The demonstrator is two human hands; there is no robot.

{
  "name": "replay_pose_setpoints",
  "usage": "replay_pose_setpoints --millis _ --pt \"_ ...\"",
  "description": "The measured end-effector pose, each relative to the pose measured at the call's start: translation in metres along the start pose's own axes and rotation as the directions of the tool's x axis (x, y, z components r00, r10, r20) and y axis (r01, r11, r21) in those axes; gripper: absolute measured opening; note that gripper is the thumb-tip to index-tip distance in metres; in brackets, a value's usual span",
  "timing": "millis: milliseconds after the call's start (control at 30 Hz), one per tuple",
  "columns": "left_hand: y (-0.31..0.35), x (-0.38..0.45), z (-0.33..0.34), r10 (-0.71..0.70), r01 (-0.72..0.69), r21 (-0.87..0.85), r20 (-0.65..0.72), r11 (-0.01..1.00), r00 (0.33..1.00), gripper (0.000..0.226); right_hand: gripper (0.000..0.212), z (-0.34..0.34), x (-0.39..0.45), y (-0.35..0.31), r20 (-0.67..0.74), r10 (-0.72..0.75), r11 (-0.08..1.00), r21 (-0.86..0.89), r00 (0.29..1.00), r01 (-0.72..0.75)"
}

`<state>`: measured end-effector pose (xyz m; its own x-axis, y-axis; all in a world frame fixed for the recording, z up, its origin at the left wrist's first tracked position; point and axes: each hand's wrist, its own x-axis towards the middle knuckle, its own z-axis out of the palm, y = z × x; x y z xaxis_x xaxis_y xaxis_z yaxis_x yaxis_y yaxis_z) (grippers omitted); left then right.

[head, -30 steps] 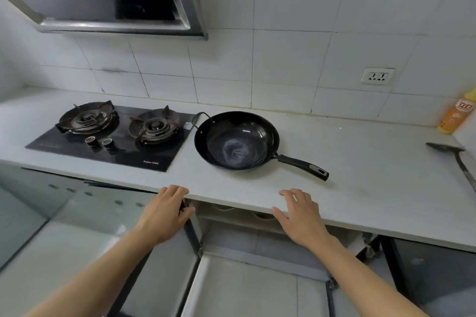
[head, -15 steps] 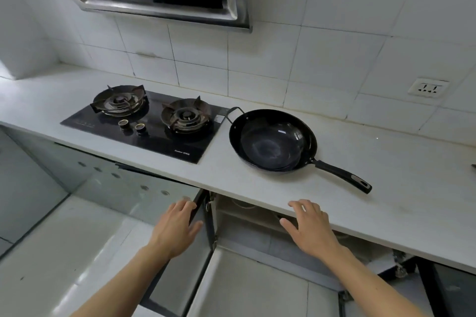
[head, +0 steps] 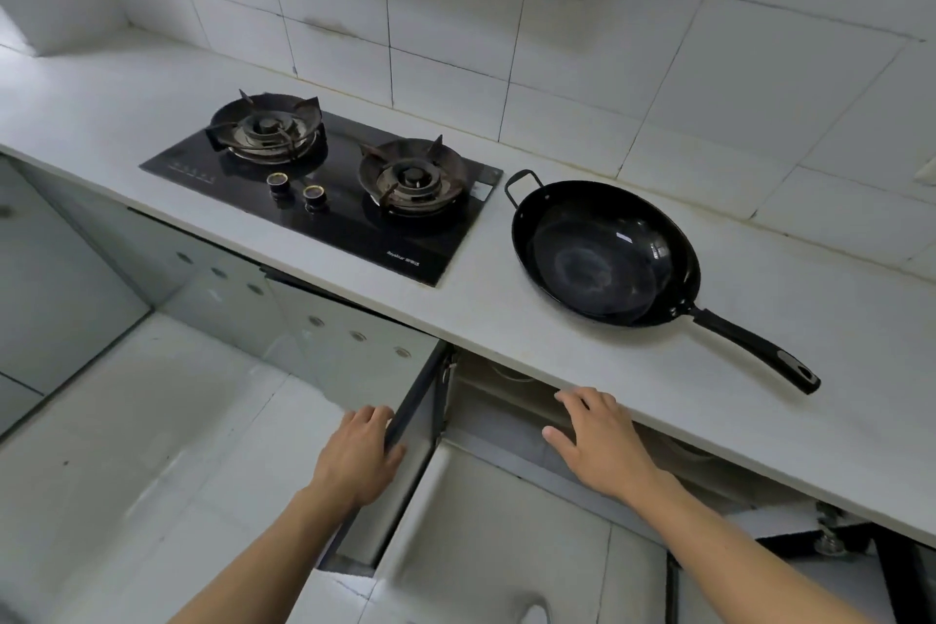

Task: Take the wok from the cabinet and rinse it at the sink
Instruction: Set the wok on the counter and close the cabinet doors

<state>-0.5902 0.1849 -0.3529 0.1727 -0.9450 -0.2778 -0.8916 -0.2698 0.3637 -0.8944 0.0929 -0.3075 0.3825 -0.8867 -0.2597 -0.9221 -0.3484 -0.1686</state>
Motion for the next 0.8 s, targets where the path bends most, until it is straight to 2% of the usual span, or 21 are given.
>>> replay_pose_setpoints --millis 267,533,667,800 --pt "-0.012 0.028 0.020 -0.108 0.110 -0.058 0.036 0.992 0.993 0.054 0.065 0.012 0.049 0.002 0.040 -0.074 0.997 0.018 0.996 0.073" --pt "-0.007 0.059 0.042 -0.131 0.136 -0.103 0.054 0.985 0.990 0.039 0.073 0.034 0.083 0.020 0.077 -0.086 0.996 0.014 0.993 0.085" --pt "-0.009 0.069 0.049 -0.154 0.164 -0.215 0.063 0.963 0.986 0.030 0.074 0.046 0.090 0.030 0.120 -0.081 0.996 0.056 0.990 0.075" --pt "-0.008 0.070 0.055 -0.184 0.180 -0.278 0.015 0.944 0.983 0.026 0.074 0.052 0.090 0.032 0.103 -0.092 0.995 0.040 0.990 0.088"
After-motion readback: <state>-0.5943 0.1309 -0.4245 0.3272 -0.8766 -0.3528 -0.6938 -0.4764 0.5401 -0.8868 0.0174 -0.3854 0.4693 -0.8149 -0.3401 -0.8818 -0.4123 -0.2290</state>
